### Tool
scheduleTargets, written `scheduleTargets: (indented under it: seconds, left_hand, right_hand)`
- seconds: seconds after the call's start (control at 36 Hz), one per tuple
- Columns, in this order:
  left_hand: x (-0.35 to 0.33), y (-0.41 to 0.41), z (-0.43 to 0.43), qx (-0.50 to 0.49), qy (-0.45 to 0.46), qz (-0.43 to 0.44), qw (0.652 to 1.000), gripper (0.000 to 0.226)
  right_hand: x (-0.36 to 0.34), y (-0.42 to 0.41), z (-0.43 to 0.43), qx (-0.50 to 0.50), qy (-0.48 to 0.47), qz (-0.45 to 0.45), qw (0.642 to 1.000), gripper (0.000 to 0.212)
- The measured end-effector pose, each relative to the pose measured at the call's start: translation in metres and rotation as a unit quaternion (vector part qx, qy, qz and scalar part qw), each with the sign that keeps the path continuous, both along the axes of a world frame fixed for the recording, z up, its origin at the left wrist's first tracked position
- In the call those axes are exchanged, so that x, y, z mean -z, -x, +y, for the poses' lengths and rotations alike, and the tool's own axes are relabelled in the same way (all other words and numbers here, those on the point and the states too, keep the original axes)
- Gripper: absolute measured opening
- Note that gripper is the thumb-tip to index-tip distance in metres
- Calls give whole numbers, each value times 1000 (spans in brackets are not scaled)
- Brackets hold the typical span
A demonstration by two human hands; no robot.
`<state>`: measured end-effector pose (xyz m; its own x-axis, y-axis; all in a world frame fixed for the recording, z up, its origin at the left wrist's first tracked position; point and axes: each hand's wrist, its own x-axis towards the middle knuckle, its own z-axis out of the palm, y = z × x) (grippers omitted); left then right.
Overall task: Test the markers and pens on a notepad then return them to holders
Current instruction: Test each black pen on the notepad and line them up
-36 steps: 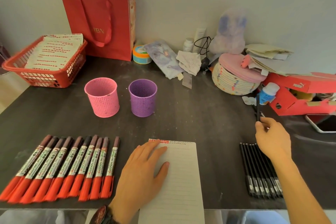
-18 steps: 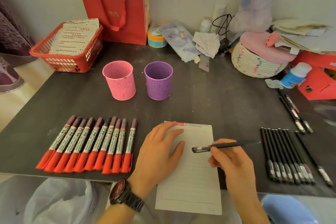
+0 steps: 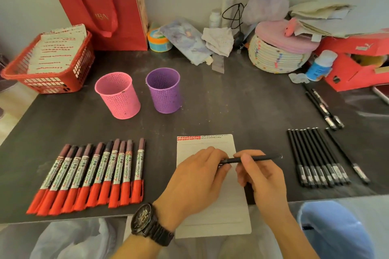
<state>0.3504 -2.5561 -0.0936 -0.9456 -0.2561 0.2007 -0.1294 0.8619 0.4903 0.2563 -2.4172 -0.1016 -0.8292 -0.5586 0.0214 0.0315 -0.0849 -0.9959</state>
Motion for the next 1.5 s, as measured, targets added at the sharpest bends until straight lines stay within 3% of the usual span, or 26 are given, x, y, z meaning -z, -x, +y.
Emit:
scheduleTargets:
  seconds: [0.08,0.28,0.42,0.47,0.58,0.69,0.89,1.06,1.19,1.33,1.5]
  left_hand:
    - [3,3,2,-15,18,7,1000,26]
    - [15,5,3,-77,96,9,992,53]
    - [22,3,0,-92,109,51,988,57]
    - [23,4,-1,-89,107,53,989,54]
    - [25,8,-11,-116,99,39,988,38]
    - [30,8,-15,-89,77,26,993,32]
    - [35,-6,0,-87,46,17,995,31]
    - [34,-13,7,-77,35,26,996,31]
    - [35,-12,7,-86,41,26,995,33]
    - [36,-10,8,-95,46,23,994,31]
    - [38,-9,7,-92,39,31,995,31]
  right_hand:
    - [2,1,-1,7,-13,11,1000,26]
    - [8,0,1,21,-13,32,999,18]
    - [8,-1,4,16,-13,44,999,15]
    - [7,0,5,39,19,14,999,18]
    - [4,9,5,93,119,-128,980,33]
    - [-2,22,3,80,137,-148,976,32]
    - [-10,47,-22,82,-5,-10,997,17]
    - [-7,63,-47,19,-31,-22,999,23]
    - [13,64,-58,73,-156,142,975,31]
    - [19,64,-54,120,-149,175,966,47]
    - [23,63,-56,128,-153,195,960,37]
